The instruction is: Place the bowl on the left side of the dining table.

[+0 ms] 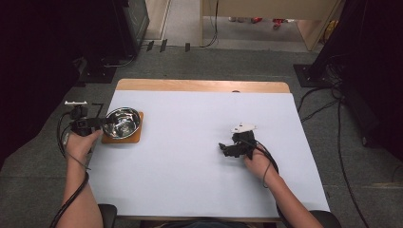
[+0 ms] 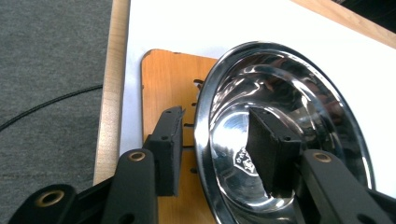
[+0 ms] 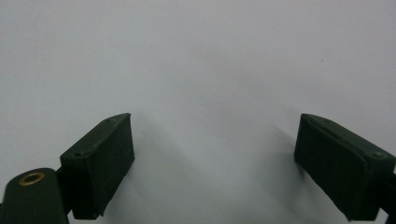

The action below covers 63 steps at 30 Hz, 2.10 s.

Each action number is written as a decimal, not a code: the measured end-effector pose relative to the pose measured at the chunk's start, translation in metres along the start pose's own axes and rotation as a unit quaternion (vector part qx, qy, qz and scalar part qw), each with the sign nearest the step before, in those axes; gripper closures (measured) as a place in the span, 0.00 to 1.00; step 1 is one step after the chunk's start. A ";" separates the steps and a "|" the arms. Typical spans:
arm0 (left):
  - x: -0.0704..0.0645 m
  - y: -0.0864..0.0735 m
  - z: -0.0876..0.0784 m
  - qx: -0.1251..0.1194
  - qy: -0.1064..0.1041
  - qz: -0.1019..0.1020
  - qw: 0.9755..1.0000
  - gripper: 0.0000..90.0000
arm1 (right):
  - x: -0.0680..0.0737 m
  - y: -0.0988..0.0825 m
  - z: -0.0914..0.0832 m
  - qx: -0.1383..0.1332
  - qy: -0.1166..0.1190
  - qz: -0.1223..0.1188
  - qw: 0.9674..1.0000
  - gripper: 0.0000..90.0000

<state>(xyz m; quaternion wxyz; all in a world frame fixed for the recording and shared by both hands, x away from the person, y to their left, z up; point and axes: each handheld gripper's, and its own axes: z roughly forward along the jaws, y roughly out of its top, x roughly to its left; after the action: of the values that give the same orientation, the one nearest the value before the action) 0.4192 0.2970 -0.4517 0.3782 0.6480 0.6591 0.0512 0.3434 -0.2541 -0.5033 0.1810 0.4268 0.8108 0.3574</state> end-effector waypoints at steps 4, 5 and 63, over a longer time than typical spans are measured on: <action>-0.002 0.001 -0.003 -0.003 0.005 0.005 1.000 0.60 | 0.000 0.000 0.000 0.000 0.000 0.000 1.000 0.13; -0.002 0.001 -0.003 -0.005 0.006 0.004 1.000 0.60 | 0.000 0.000 0.000 0.000 0.000 0.000 1.000 0.13; -0.102 0.002 0.000 0.010 -0.030 0.130 0.991 0.36 | 0.000 0.000 0.000 0.001 0.000 0.002 1.000 0.13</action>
<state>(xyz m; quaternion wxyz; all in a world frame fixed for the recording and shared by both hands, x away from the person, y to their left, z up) 0.4080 0.2066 -0.4061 0.3813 0.7331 0.5583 0.0739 0.3432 -0.2540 -0.5032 0.1800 0.4285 0.8104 0.3566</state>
